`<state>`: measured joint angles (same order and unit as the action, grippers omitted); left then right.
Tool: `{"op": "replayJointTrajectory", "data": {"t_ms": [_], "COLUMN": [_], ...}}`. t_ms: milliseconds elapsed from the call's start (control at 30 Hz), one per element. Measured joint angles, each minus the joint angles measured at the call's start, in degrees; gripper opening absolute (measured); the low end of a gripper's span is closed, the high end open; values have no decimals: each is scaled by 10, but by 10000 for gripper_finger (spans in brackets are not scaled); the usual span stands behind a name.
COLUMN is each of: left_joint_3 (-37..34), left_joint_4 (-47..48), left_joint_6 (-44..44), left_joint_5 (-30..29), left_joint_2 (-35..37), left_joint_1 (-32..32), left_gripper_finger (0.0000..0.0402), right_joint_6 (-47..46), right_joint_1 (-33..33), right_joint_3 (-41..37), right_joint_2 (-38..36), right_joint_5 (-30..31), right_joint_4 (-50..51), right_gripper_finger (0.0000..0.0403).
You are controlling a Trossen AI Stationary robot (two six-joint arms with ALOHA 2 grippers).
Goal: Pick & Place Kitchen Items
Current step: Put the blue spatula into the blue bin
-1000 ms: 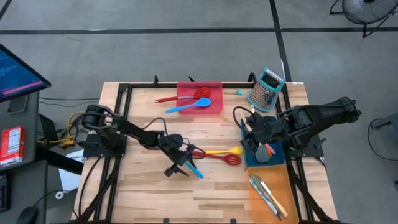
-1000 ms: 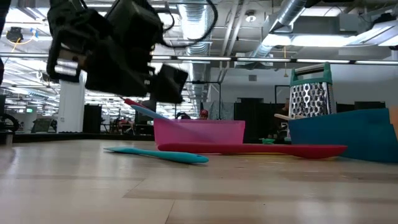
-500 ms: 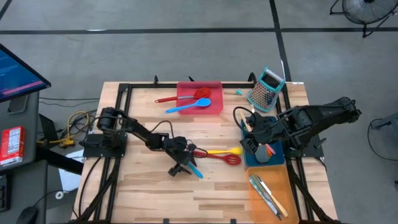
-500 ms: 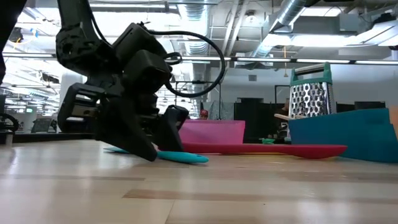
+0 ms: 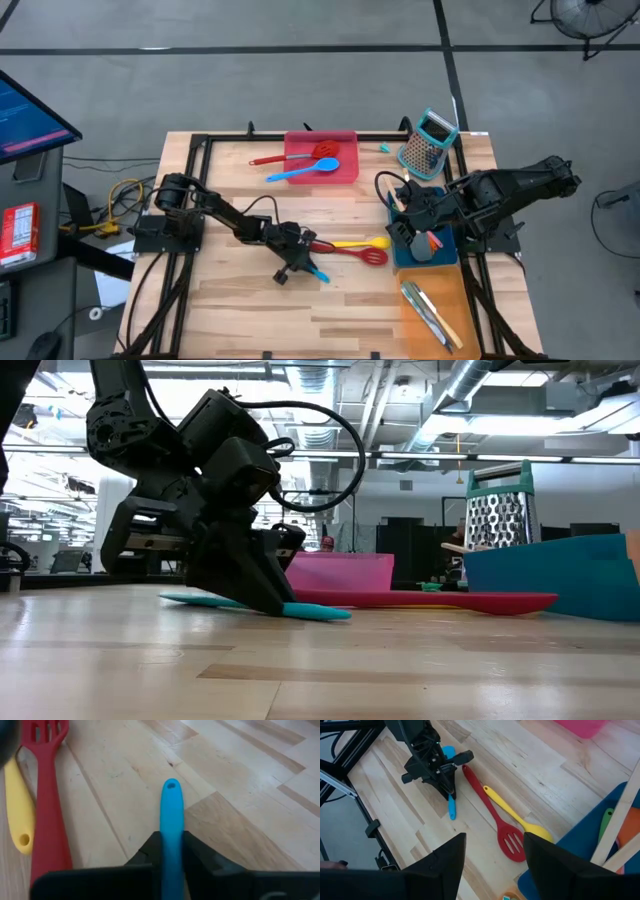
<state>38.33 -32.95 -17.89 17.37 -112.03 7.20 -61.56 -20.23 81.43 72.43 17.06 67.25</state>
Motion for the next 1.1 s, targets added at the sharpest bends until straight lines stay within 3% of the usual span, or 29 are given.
{"op": "replayJointTrajectory", "data": {"t_ms": [100,267,500,833,1100], "left_joint_3": [0,0,-6,-25,-35], "left_joint_4": [0,0,28,12,13], "left_joint_6": [2,41,66,84,129], "left_joint_5": [1,-1,-12,-29,-36], "left_joint_2": [0,5,77,264,441], "left_joint_1": [0,1,1,-24,-90], "left_gripper_finger": [13,14,15,18,19], "right_joint_6": [0,0,0,0,2], "right_joint_1": [0,0,0,0,0], "right_joint_3": [0,0,0,0,0], "right_joint_2": [0,0,0,0,0], "right_joint_5": [0,0,0,0,14], "right_joint_4": [0,0,0,-3,-5], "right_gripper_finger": [196,196,196,196,196]}}
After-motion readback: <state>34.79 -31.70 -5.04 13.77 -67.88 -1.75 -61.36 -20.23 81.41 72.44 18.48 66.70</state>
